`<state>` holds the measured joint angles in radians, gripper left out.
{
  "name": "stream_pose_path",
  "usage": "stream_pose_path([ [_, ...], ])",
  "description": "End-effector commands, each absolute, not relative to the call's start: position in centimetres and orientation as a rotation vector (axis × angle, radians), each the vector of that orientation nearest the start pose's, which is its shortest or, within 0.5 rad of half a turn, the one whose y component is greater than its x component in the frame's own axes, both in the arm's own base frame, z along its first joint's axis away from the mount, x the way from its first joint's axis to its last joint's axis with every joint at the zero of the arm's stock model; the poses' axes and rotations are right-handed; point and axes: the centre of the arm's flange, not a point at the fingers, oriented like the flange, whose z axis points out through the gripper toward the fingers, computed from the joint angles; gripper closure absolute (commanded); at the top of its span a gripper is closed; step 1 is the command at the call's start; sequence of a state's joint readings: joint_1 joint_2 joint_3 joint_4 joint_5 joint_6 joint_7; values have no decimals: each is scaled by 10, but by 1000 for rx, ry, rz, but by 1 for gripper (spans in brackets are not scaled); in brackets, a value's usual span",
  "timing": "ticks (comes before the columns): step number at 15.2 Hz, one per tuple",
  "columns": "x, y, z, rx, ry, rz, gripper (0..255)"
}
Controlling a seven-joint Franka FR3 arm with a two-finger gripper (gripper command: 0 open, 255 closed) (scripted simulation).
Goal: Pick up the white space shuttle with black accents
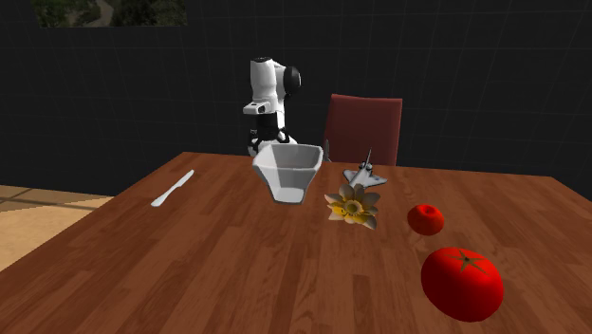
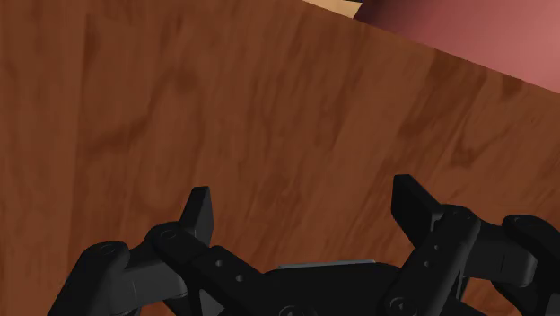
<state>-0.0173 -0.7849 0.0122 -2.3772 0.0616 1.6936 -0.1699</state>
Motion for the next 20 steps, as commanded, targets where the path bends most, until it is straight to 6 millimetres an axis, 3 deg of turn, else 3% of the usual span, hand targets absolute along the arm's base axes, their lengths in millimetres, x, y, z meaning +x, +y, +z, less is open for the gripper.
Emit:
stream_pose_path([
  [1, 319, 5, 592, -3084, -243, -164, 0],
  [10, 358, 123, 609, -3110, 126, -60, 0],
  [20, 434, 238, 623, -3084, 538, 57, 0],
])
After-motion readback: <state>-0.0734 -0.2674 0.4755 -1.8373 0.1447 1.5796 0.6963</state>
